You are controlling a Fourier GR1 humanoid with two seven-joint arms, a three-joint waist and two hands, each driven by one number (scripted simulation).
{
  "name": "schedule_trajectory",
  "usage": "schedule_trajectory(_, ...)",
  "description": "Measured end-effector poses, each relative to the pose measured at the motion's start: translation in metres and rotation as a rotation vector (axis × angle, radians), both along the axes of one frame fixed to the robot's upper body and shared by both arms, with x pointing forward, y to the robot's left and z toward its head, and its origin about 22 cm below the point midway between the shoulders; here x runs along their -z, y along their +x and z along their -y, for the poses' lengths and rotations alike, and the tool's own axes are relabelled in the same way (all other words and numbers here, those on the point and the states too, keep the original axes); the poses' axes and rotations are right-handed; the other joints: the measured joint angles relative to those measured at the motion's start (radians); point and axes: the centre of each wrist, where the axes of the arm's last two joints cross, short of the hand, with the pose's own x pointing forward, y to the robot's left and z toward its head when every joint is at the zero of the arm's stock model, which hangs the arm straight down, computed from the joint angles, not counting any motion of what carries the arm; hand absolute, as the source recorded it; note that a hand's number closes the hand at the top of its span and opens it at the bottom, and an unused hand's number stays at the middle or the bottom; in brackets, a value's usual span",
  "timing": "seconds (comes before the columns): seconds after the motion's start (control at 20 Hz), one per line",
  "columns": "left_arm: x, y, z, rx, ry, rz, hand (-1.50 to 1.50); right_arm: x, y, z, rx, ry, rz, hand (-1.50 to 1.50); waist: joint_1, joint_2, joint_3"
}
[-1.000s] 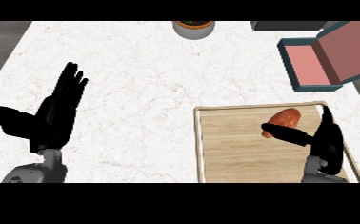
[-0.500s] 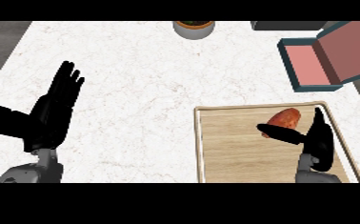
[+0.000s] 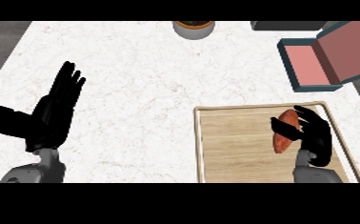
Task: Pick the sweet potato from the tray and place it in the cardboard box
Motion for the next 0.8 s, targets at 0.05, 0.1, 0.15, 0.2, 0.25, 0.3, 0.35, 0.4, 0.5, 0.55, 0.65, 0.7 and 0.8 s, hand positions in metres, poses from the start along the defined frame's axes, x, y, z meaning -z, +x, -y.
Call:
schedule_trajectory(0.05, -0.004, 0.001, 0.001, 0.000, 0.000, 0.001, 0.00, 0.002, 0.001, -0.002, -0.010, -0.020, -0.004, 1.50, 0.000, 0.000, -0.001)
schedule_trajectory(0.1, -0.003, 0.002, 0.001, -0.002, -0.002, -0.001, 0.00, 0.001, 0.001, -0.001, -0.018, -0.037, -0.008, 1.50, 0.000, 0.000, 0.000)
schedule_trajectory(0.15, 0.001, -0.001, 0.001, -0.004, -0.002, -0.002, 0.00, 0.003, 0.001, -0.003, -0.027, -0.050, -0.014, 1.50, 0.000, 0.000, 0.000)
schedule_trajectory(0.2, 0.004, -0.002, 0.000, -0.004, -0.001, 0.002, 0.00, 0.003, 0.000, -0.003, -0.033, -0.068, -0.019, 1.50, 0.000, 0.000, 0.000)
schedule_trajectory(0.25, 0.004, 0.001, 0.003, -0.003, -0.004, 0.002, 0.00, -0.001, -0.002, -0.001, -0.040, -0.088, -0.019, 1.50, -0.001, 0.000, 0.001)
schedule_trajectory(0.3, 0.001, 0.001, 0.008, -0.001, -0.003, 0.004, 0.00, 0.000, 0.002, -0.003, -0.043, -0.103, -0.024, 1.50, 0.000, 0.000, 0.001)
schedule_trajectory(0.35, 0.000, 0.000, 0.005, -0.003, -0.001, 0.004, 0.00, 0.000, 0.003, -0.003, -0.043, -0.115, -0.024, 1.50, 0.000, 0.001, 0.001)
schedule_trajectory(0.4, 0.002, -0.001, 0.005, 0.000, 0.000, 0.002, 0.00, 0.001, 0.003, -0.003, -0.042, -0.126, -0.023, 1.50, 0.000, 0.001, 0.001)
schedule_trajectory(0.5, 0.003, 0.004, 0.002, -0.003, 0.009, 0.003, 0.00, -0.004, 0.001, -0.006, -0.040, -0.173, -0.012, 1.50, -0.001, 0.001, 0.001)
schedule_trajectory(0.55, 0.002, 0.004, 0.003, -0.003, 0.007, 0.002, 0.00, -0.002, 0.004, -0.011, -0.069, -0.202, -0.010, 1.50, 0.001, 0.001, 0.001)
schedule_trajectory(0.65, -0.001, 0.008, 0.010, 0.020, 0.002, 0.007, 0.00, -0.008, 0.016, -0.030, -0.197, -0.282, 0.005, 1.50, 0.019, 0.005, 0.001)
schedule_trajectory(0.7, -0.002, 0.009, 0.013, 0.034, 0.000, 0.011, 0.00, -0.011, 0.022, -0.041, -0.282, -0.328, 0.013, 1.50, 0.036, 0.008, 0.001)
schedule_trajectory(0.8, -0.004, 0.012, 0.019, 0.070, 0.003, 0.017, 0.00, -0.018, 0.033, -0.066, -0.468, -0.423, 0.034, 1.50, 0.079, 0.018, -0.001)
